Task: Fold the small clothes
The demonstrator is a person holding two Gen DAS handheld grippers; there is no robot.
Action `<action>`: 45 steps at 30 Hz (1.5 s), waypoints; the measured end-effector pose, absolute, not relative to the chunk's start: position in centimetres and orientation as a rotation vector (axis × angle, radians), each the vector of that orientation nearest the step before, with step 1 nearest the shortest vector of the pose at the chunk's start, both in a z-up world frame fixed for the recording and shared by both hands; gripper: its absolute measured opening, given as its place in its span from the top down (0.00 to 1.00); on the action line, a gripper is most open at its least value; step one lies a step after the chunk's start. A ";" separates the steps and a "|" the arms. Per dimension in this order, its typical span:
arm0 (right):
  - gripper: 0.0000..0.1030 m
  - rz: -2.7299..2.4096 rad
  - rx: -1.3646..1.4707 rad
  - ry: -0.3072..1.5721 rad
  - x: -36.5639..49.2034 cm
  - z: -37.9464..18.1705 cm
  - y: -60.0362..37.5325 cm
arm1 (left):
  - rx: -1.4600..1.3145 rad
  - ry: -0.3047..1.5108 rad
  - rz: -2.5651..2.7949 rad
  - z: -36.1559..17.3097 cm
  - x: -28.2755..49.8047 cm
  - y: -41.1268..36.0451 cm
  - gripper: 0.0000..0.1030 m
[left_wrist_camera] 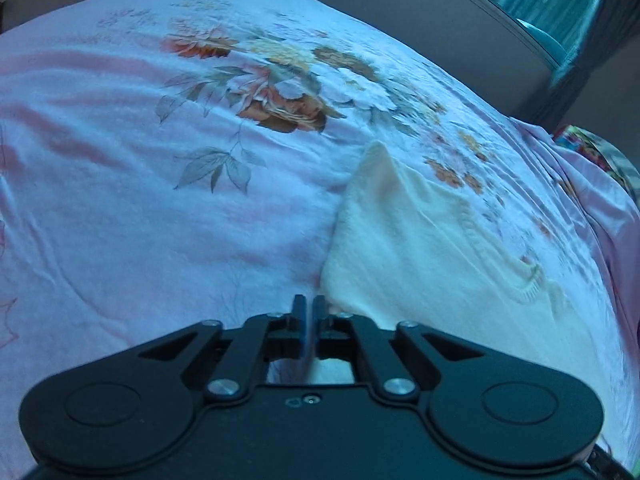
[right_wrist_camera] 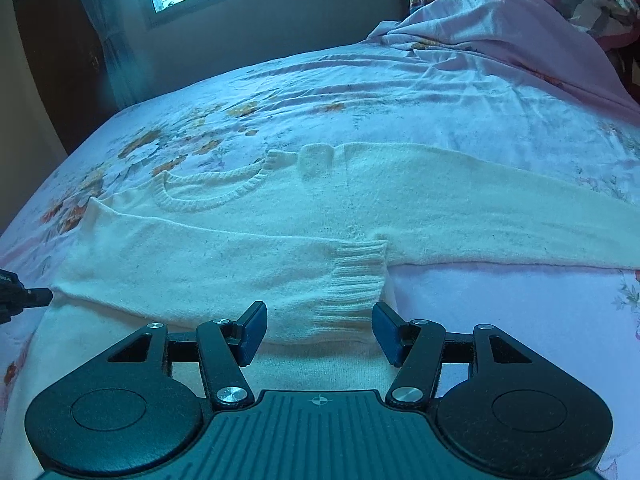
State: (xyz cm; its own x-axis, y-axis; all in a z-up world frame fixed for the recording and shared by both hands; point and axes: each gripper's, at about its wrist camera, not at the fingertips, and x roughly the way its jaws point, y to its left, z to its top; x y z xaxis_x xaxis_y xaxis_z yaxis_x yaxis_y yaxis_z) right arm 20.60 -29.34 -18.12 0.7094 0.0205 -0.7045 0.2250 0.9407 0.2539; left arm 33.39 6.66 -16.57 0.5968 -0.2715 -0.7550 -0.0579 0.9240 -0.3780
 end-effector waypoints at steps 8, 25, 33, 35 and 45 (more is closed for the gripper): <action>0.43 -0.093 0.321 0.784 20.1 -18.3 -28.3 | -0.476 0.956 -0.222 -16.2 32.9 3.9 0.95; 0.43 -0.077 0.301 0.783 21.0 -18.5 -27.9 | -0.641 0.960 -0.159 -17.0 33.5 5.8 0.55; 0.43 -0.082 0.289 0.769 20.6 -18.1 -27.8 | -0.718 0.992 -0.144 -19.6 35.5 5.3 0.98; 0.43 -0.085 0.280 0.768 20.8 -18.0 -27.9 | -0.720 0.964 -0.117 -19.6 35.6 5.3 0.99; 0.43 -0.070 0.253 0.813 22.8 -19.5 -26.8 | -0.584 0.959 -0.136 -19.5 35.2 5.9 0.95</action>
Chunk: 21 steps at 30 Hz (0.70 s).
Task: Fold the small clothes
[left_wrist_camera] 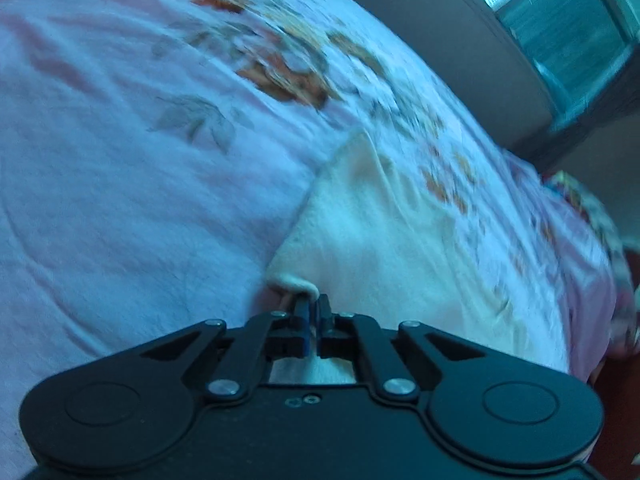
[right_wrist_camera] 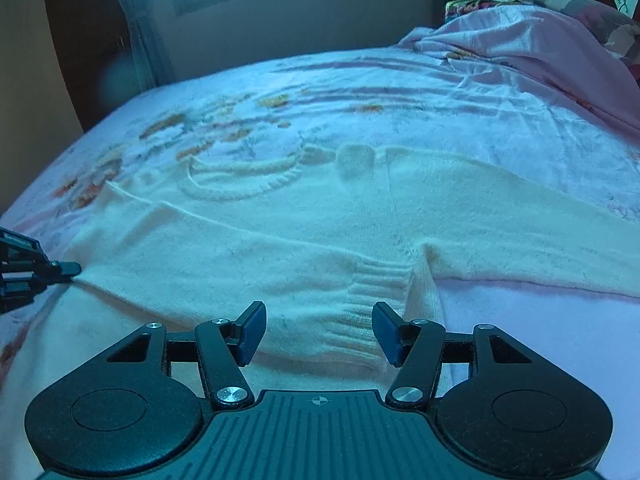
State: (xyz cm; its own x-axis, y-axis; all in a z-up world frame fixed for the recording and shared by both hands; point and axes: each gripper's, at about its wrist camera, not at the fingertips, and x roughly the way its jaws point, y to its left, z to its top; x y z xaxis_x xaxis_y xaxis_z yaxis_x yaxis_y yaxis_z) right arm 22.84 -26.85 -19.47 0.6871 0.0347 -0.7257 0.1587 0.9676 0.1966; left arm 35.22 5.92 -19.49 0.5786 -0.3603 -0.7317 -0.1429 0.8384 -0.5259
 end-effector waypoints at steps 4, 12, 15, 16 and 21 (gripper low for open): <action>0.43 -0.112 0.194 0.853 23.3 -20.4 -27.2 | -0.536 0.981 -0.140 -18.1 34.1 5.6 0.79; 0.43 -0.130 0.270 0.804 20.5 -18.3 -30.6 | -0.390 0.948 -0.213 -15.1 30.1 1.6 0.72; 0.43 -0.221 0.324 0.814 18.9 -18.1 -34.6 | -0.309 0.963 -0.248 -15.0 29.9 -2.1 0.70; 0.43 -0.261 0.358 0.818 18.2 -18.2 -36.3 | -0.278 0.966 -0.258 -15.0 29.8 -3.5 0.69; 0.43 -0.451 0.484 0.839 14.7 -19.2 -44.6 | -0.190 0.976 -0.287 -15.8 29.8 -9.0 0.67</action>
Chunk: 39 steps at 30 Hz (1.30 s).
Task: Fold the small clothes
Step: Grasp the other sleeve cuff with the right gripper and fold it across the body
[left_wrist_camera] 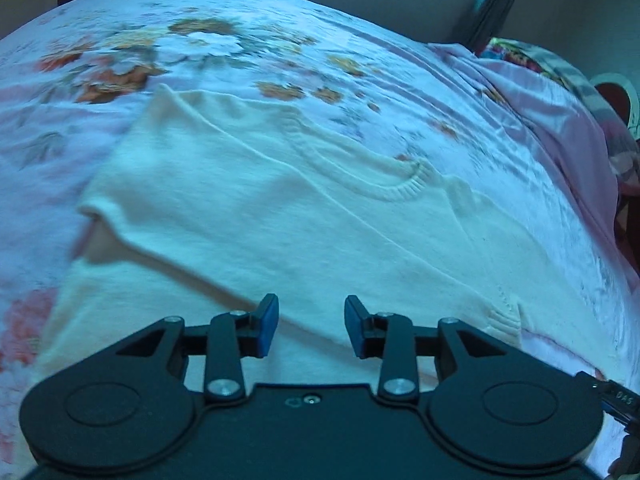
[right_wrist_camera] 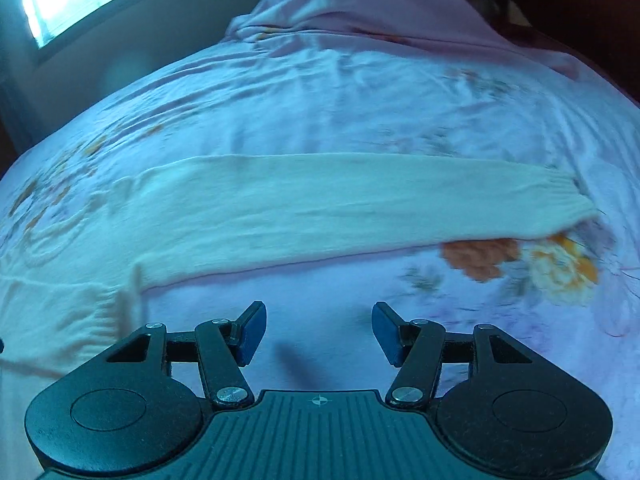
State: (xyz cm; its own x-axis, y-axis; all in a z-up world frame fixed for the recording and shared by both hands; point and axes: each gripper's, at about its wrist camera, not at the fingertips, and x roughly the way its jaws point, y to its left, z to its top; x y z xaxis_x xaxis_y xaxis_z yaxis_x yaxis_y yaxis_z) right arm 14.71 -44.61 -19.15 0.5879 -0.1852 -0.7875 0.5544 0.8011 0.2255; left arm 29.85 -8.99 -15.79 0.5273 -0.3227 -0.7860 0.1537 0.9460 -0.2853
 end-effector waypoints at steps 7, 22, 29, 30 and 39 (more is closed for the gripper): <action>0.44 -0.649 0.688 0.779 12.5 -20.6 -54.3 | -0.128 0.970 -0.277 -16.2 30.3 -11.7 0.66; 0.95 -0.760 0.683 0.669 13.8 -20.1 -57.4 | -0.059 0.969 -0.254 -17.0 32.1 -13.1 0.60; 0.96 -0.366 0.552 0.503 20.3 -13.7 -46.7 | -0.134 0.964 -0.273 -15.6 31.9 -10.3 0.60; 0.96 -0.293 0.526 0.485 21.4 -12.8 -44.1 | -0.142 0.959 -0.271 -15.3 31.9 -9.6 0.60; 0.95 0.281 0.271 0.742 26.8 -16.8 -20.8 | -0.314 0.963 -0.263 -13.7 31.7 -1.2 0.46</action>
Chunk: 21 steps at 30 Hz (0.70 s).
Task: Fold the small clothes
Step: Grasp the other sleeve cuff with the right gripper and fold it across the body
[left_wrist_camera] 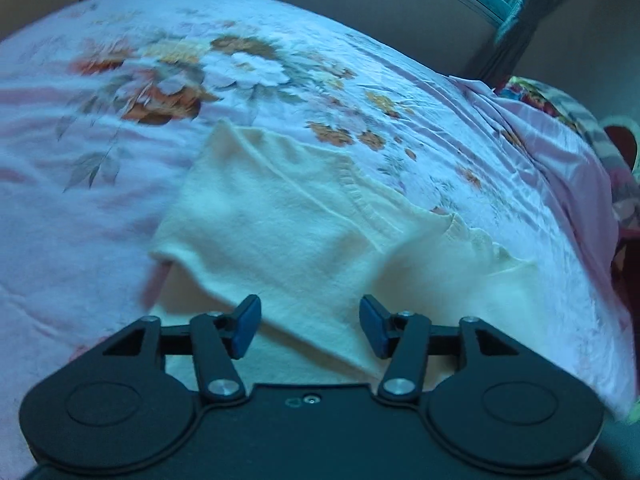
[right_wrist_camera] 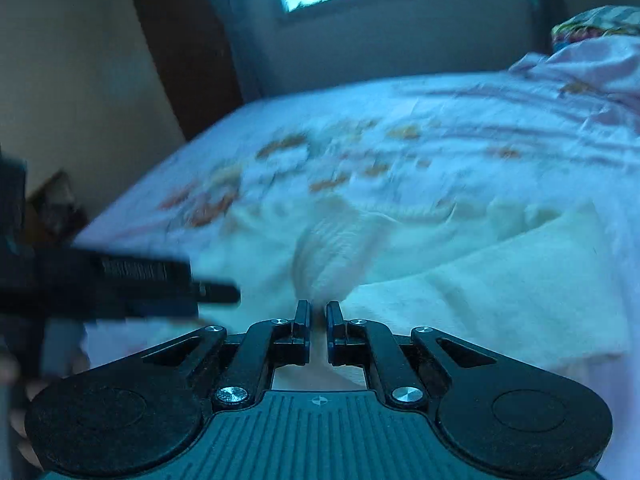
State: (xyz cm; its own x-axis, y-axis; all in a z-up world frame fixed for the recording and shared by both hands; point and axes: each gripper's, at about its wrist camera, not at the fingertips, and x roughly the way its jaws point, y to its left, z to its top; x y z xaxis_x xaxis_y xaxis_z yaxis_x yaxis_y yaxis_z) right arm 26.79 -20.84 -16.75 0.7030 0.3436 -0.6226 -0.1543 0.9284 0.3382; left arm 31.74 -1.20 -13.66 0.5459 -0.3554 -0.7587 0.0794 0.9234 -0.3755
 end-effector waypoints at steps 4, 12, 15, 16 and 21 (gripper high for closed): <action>0.90 0.297 0.237 0.791 25.4 -18.9 -19.2 | -0.386 0.995 -0.328 -14.5 31.5 0.2 0.36; 0.53 0.240 0.382 0.737 25.3 -17.1 -23.0 | -0.465 1.023 -0.319 -15.2 31.6 0.0 0.34; 0.53 0.291 0.467 0.777 27.3 -17.2 -22.5 | -0.459 0.993 -0.267 -14.3 31.7 1.3 0.34; 0.53 0.292 0.482 0.807 28.4 -17.8 -21.9 | -0.450 0.983 -0.256 -14.0 31.8 1.7 0.34; 0.53 0.404 0.547 0.814 29.7 -18.1 -18.5 | -0.468 0.992 -0.253 -13.5 32.2 4.0 0.33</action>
